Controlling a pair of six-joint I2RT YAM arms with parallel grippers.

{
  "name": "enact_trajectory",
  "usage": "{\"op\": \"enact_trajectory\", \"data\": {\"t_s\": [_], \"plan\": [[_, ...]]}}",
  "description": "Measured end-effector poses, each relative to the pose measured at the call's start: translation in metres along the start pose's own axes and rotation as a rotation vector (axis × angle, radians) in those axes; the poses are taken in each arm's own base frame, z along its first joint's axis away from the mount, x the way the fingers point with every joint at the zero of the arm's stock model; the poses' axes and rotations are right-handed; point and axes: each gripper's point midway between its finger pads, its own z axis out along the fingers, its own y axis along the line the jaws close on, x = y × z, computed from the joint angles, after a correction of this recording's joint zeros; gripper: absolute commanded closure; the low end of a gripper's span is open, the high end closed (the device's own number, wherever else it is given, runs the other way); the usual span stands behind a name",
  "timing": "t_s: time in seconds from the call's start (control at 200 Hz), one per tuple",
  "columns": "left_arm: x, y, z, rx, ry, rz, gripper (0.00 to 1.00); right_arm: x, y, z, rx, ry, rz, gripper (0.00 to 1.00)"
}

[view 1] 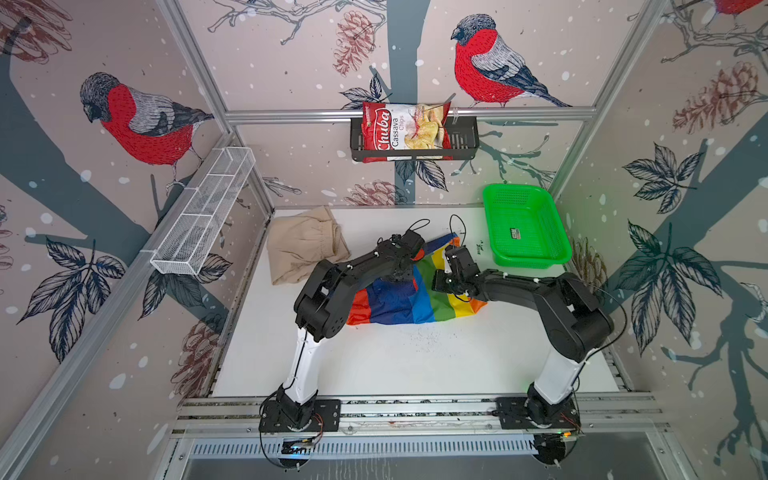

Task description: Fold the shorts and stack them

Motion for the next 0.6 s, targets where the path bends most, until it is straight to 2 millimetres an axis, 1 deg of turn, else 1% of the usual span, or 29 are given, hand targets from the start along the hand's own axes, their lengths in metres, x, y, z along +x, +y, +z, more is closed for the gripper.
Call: {"op": "enact_trajectory", "data": {"t_s": [0.085, 0.13, 0.175, 0.23, 0.275, 0.315, 0.34, 0.375, 0.475, 0.53, 0.6], "plan": [[-0.029, 0.008, 0.004, -0.073, -0.055, 0.003, 0.44, 0.006, -0.011, 0.001, 0.005, 0.011, 0.025, 0.99], [-0.048, 0.019, 0.007, -0.117, -0.081, -0.012, 0.45, 0.008, -0.017, 0.001, 0.009, 0.016, 0.034, 0.99], [-0.067, 0.037, 0.010, -0.157, -0.097, -0.043, 0.45, 0.011, -0.022, 0.000, 0.014, 0.021, 0.042, 0.99], [-0.084, 0.061, 0.011, -0.184, -0.102, -0.091, 0.45, 0.012, -0.026, -0.003, 0.011, 0.016, 0.047, 0.98], [-0.093, 0.081, 0.008, -0.197, -0.104, -0.128, 0.45, 0.012, -0.027, -0.004, 0.011, 0.013, 0.051, 0.96], [-0.095, 0.095, 0.003, -0.204, -0.105, -0.151, 0.44, 0.013, -0.028, -0.006, 0.011, 0.011, 0.052, 0.95], [-0.093, 0.102, -0.001, -0.211, -0.104, -0.157, 0.44, 0.013, -0.029, -0.007, 0.012, 0.010, 0.053, 0.95], [-0.088, 0.104, -0.010, -0.197, -0.097, -0.159, 0.43, 0.012, -0.028, -0.008, 0.010, 0.007, 0.051, 0.94], [-0.069, 0.097, -0.036, -0.101, -0.084, -0.157, 0.43, 0.004, -0.026, -0.012, 0.000, -0.011, 0.053, 0.93], [-0.056, 0.100, -0.046, -0.072, -0.075, -0.158, 0.43, -0.007, -0.023, -0.015, -0.008, -0.030, 0.053, 0.91], [-0.030, 0.107, -0.053, -0.049, -0.047, -0.159, 0.42, -0.026, -0.018, -0.021, -0.025, -0.070, 0.052, 0.88]]}}
